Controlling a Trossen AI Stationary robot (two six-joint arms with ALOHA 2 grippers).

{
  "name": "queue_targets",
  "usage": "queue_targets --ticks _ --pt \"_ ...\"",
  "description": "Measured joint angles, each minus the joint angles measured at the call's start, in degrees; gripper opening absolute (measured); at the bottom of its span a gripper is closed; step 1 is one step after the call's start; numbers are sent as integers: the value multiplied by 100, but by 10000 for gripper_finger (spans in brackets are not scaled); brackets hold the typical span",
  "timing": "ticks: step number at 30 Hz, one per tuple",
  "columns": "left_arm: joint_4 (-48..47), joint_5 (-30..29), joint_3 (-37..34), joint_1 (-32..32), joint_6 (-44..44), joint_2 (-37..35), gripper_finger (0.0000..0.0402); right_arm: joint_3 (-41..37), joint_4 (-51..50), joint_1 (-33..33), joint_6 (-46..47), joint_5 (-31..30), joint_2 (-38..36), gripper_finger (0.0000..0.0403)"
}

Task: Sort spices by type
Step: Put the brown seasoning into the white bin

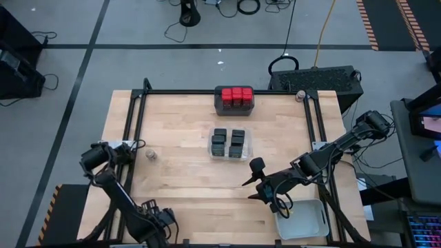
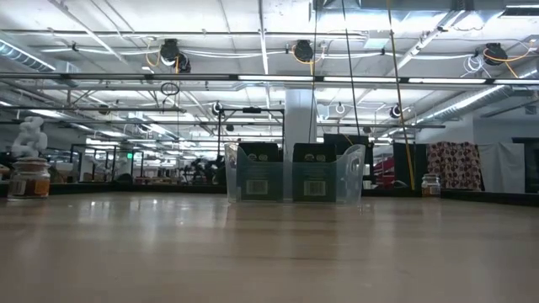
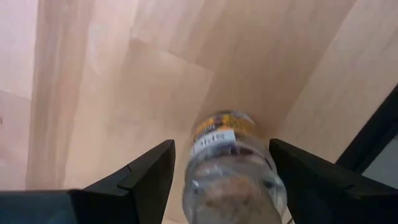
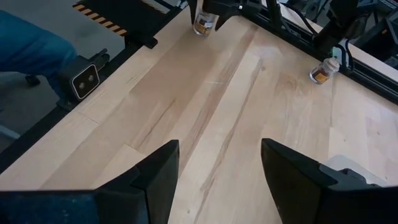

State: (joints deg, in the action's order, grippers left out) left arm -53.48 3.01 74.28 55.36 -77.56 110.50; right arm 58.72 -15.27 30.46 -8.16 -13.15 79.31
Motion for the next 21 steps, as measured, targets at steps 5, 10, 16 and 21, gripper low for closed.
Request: queue_targets --ticks 5,10,16,21 --pt "1 57 0 101 -159 0 262 0 0 0 0 0 0 210" --pt "48 -9 0 101 -163 0 262 0 0 0 -4 0 0 210" --pt "47 -25 0 91 -158 0 262 0 0 0 -4 0 0 210" --pt "46 -28 0 91 -156 0 257 0 2 0 -4 0 0 210"
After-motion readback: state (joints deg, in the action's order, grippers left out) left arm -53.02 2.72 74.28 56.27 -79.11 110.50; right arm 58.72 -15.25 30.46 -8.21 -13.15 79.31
